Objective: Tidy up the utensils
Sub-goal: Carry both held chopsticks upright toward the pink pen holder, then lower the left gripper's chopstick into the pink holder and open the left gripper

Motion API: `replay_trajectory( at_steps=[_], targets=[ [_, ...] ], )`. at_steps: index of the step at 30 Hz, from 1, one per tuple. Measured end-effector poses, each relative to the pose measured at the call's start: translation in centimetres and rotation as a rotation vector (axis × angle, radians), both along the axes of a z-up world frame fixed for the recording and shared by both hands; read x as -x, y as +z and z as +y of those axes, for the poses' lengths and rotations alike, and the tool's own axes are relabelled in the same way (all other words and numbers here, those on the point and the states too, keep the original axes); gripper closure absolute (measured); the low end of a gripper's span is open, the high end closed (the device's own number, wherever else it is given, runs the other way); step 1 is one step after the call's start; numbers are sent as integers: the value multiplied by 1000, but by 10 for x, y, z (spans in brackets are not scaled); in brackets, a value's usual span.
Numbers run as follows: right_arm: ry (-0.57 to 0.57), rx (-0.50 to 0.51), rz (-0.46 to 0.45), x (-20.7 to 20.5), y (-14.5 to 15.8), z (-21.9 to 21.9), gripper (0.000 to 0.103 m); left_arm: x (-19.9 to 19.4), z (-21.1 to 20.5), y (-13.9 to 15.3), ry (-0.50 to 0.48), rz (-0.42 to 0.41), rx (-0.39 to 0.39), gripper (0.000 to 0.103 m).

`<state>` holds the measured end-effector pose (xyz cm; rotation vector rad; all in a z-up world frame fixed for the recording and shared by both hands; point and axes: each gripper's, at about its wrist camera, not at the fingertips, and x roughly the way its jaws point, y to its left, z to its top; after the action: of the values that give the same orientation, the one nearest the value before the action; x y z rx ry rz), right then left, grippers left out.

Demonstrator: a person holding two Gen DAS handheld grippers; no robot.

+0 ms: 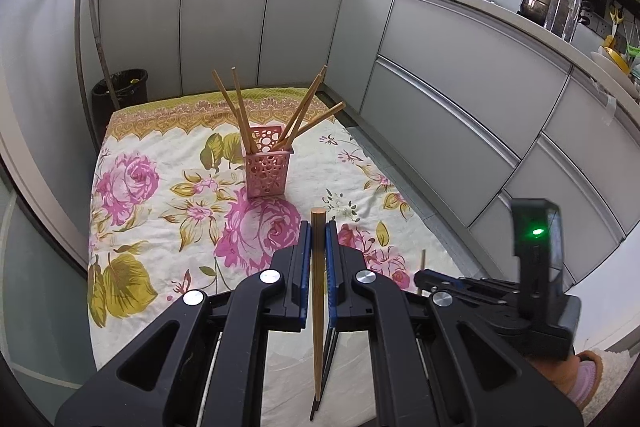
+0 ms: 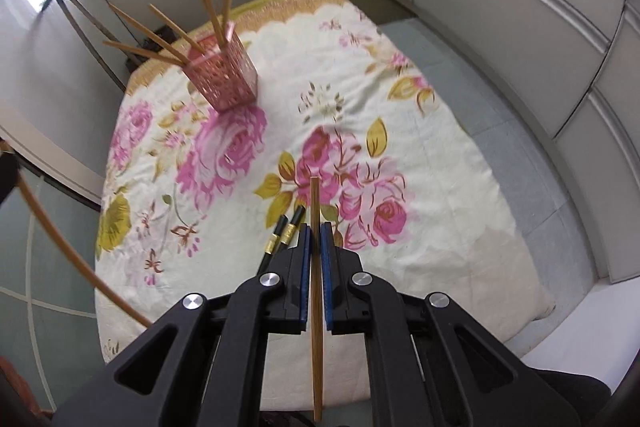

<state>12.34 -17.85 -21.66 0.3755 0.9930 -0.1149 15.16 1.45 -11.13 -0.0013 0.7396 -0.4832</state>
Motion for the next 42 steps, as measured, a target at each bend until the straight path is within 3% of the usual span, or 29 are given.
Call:
replay_trajectory(
  at_steps=[4,9,15,23,30,36,42],
  targets=[
    [16,9,-113,15,46,-3,98,3,-6,12,6,-25,0,97],
    [39,11,-183,16,87,-5,98,1,-14,29,7,-60,-4,97],
    [45,16,-216,-1,117,-13,98,-9,-26,64,9,-134,4,97],
    [72,33,-266,-37,149,-15,98,-52,-30,108,58,-197,72,97],
    [95,41,-310,-67,163,-19,98,-108,-41,124,156,-292,55,97],
    [106,22,-307,-100,156,-25,98,-162,-49,109,250,-364,20,97],
    [104,9,-308,-119,146,-30,98,-202,-50,87,303,-349,21,96]
  ],
)
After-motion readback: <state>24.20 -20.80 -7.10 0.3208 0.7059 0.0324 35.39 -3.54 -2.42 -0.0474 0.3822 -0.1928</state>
